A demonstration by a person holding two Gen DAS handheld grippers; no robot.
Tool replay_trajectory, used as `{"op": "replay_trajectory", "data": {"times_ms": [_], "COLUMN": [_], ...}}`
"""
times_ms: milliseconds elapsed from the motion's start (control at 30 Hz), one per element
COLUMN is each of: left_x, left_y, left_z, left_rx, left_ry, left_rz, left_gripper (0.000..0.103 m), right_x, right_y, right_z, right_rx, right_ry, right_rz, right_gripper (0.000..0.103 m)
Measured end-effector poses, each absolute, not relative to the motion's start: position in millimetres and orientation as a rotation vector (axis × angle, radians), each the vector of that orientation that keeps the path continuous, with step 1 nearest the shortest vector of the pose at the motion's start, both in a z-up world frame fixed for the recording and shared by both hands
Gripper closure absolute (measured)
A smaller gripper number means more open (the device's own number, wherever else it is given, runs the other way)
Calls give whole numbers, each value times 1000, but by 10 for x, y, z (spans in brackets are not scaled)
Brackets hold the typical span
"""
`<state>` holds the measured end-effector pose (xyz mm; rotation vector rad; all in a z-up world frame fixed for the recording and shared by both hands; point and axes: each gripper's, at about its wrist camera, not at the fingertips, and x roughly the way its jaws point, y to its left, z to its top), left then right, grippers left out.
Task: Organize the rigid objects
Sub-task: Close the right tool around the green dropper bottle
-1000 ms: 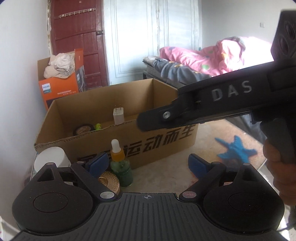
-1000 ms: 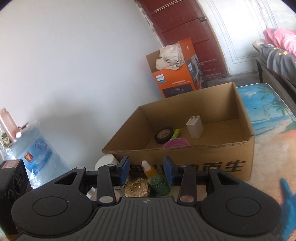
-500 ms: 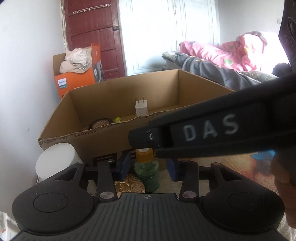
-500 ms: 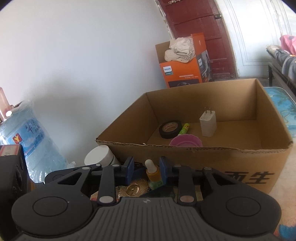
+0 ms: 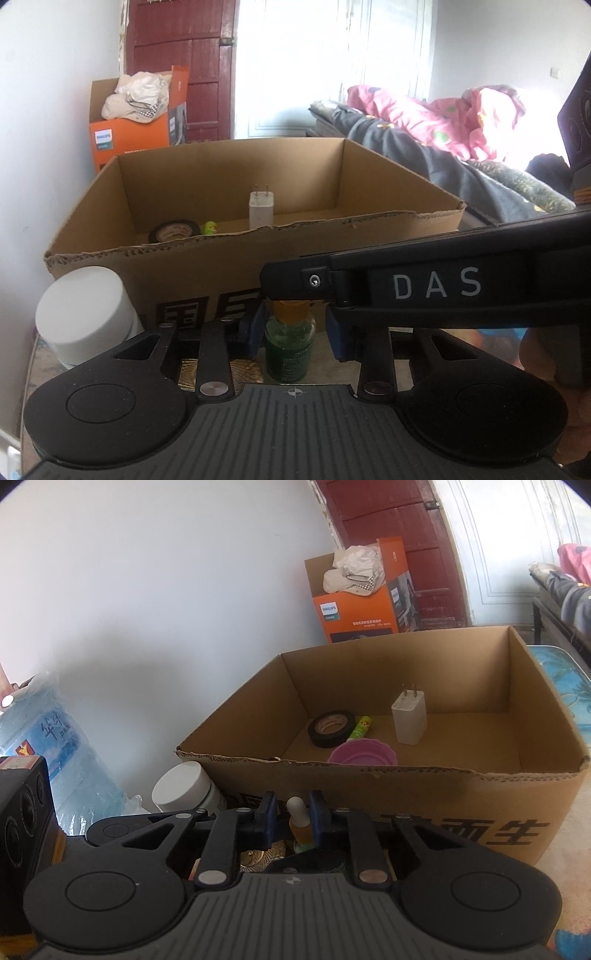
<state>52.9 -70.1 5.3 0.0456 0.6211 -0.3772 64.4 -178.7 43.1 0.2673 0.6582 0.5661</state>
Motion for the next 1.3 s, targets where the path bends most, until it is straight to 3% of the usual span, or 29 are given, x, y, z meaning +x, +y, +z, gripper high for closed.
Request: {"op": "replay_trajectory", "data": {"times_ms": [1300], "left_x": [384], "left_y": [-1038], "left_z": [-19], "left_rx": [76], "left_ry": [588], "left_rz": [-508], "left_gripper": [65], "right_x": [360], "right_y": [-2423], "right_z": [442], "right_rx": [318], "right_ry": [665], "right_rz": [432], "right_gripper": [82]}}
